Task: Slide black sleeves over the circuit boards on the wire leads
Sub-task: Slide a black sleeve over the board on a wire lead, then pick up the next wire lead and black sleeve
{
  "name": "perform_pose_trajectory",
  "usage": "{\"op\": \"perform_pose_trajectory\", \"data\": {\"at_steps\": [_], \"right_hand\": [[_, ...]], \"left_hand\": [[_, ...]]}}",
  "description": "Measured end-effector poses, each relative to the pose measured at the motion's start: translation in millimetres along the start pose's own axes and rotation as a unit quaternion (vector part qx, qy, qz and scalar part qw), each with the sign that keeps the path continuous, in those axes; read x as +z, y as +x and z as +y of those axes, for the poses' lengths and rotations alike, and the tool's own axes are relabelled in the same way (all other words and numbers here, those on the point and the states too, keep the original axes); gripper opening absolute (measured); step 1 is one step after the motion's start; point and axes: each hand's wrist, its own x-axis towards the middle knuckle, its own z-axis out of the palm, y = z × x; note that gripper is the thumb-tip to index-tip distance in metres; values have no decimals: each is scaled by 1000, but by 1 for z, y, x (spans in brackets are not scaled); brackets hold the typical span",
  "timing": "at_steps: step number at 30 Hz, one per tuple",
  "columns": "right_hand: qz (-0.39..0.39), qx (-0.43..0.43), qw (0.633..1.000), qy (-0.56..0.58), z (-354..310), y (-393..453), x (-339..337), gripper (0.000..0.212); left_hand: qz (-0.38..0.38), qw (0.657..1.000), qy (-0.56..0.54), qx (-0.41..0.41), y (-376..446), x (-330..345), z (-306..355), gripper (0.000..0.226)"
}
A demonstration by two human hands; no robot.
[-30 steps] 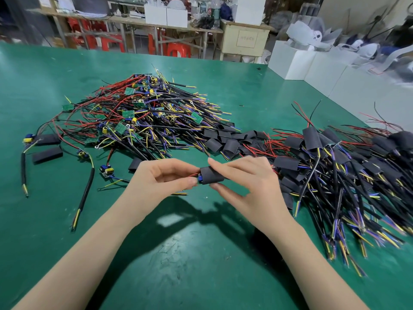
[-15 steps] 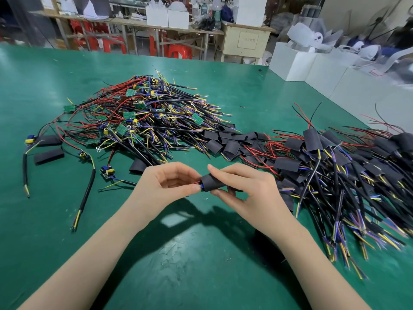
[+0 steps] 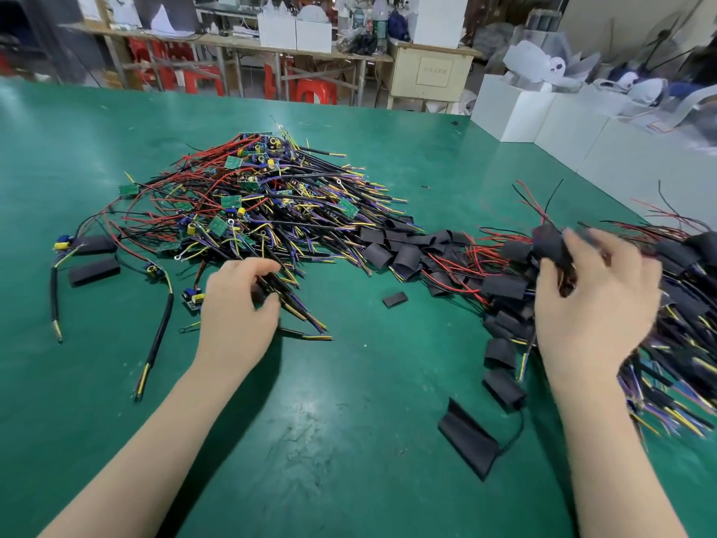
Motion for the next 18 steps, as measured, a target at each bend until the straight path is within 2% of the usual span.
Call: {"op": "perform_pose_trajectory", "data": {"at_steps": [2,3,5,9,14,18], "right_hand": [[-103,55,993,-25,7,-2,6,57],[-113,64,991,-29,7,-3,7,63],[-86,45,995,-27,1,-6,5,65],[-35,-49,996,66,-21,-12,5,50],[-90,-130,979,130,-46,-27,12,30],[-172,-133,950,223,-48,-30,11,15]], "left_hand": [[-37,998,57,7,1,3,-8,43],[-47,996,74,18,0,4,-10,44],[-51,993,98,48,-1,4,-10,41],[-52,985,135,96,3,-1,-8,31],[-30,980,144,133,6,-6,-8,19],[23,969,100,223,4,-7,0,9]]}}
